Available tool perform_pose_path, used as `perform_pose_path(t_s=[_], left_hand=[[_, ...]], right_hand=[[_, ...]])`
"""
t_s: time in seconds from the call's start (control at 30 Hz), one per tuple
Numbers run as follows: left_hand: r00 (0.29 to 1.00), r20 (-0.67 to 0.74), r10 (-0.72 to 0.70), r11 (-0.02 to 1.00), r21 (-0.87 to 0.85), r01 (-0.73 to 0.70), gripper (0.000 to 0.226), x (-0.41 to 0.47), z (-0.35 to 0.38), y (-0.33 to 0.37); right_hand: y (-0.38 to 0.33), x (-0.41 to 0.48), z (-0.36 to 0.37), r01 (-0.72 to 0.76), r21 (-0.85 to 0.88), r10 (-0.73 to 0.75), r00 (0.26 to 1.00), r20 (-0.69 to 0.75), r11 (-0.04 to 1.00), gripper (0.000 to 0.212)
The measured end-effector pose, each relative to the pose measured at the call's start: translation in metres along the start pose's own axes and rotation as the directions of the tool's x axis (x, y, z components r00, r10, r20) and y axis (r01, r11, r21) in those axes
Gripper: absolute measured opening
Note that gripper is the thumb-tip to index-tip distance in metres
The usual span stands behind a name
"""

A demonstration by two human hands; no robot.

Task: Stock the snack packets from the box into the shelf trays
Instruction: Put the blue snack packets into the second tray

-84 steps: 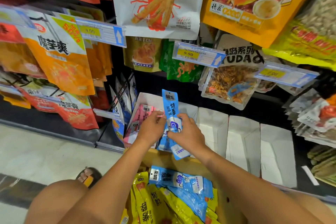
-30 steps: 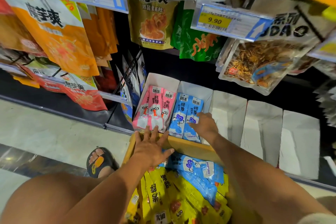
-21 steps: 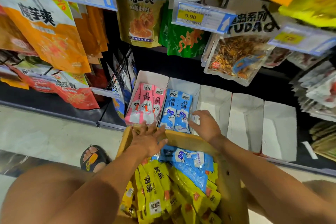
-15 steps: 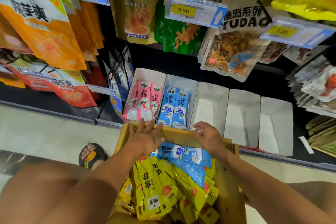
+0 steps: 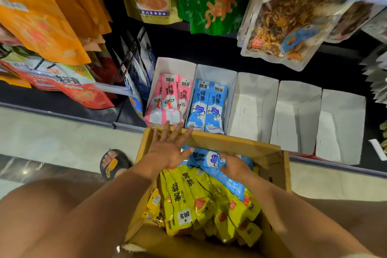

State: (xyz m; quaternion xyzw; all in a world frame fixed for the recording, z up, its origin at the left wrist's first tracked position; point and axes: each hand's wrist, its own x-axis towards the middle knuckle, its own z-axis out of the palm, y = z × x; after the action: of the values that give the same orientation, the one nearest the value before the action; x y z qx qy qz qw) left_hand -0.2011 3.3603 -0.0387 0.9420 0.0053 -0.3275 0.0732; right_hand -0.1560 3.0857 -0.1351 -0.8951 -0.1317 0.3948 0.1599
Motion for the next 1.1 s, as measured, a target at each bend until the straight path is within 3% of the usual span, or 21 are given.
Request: perform_pose_path(t_s=[0.2,0.33,0.4,0.5,0.63,0.9,1.1], left_hand=[[0.999,-0.032,0.017,1.000,-0.014,-0.018,0.074,0.001,0.002,-0.001],[1.000,-0.017,0.013,1.000,-0.012,-0.013,0.074,-0.001,0.002,-0.001],[1.000,0.001,0.005,1.000,-0.013,-0.005,0.074,-0.001,0.001,-0.001],[1.000,0.025,-0.004,1.000,-0.017,0.004,0.076,0.000,-0.001,-0.001],[0.998,0.059,-0.015,0.999,-0.048,0.018,0.076,-0.002,-0.005,0.000],[0.998,0.038,-0.044,0.917,-0.396,0.055,0.070,-0.015,-0.034,-0.001],[0.977,-0.089,-0.195,0.711,-0.699,0.078,0.074,-0.038,-0.035,0.002]], right_hand=[[0.004,0.024,0.015,-0.014,-0.106,0.018,0.999,0.037,0.994,0.078],[0.001,0.025,0.028,-0.077,-0.271,0.083,0.997,0.009,0.959,0.059],[0.001,0.020,0.035,-0.122,-0.254,0.123,0.992,-0.009,0.960,0.057],[-0.001,0.014,0.039,-0.138,-0.215,0.126,0.990,-0.070,0.967,0.038],[-0.007,0.006,0.031,-0.136,-0.168,0.125,0.989,-0.075,0.976,0.034],[-0.007,-0.025,0.003,-0.126,-0.068,0.118,0.986,-0.118,0.990,0.028],[-0.014,-0.059,-0.010,-0.055,0.195,0.090,0.981,-0.171,0.979,0.029]])
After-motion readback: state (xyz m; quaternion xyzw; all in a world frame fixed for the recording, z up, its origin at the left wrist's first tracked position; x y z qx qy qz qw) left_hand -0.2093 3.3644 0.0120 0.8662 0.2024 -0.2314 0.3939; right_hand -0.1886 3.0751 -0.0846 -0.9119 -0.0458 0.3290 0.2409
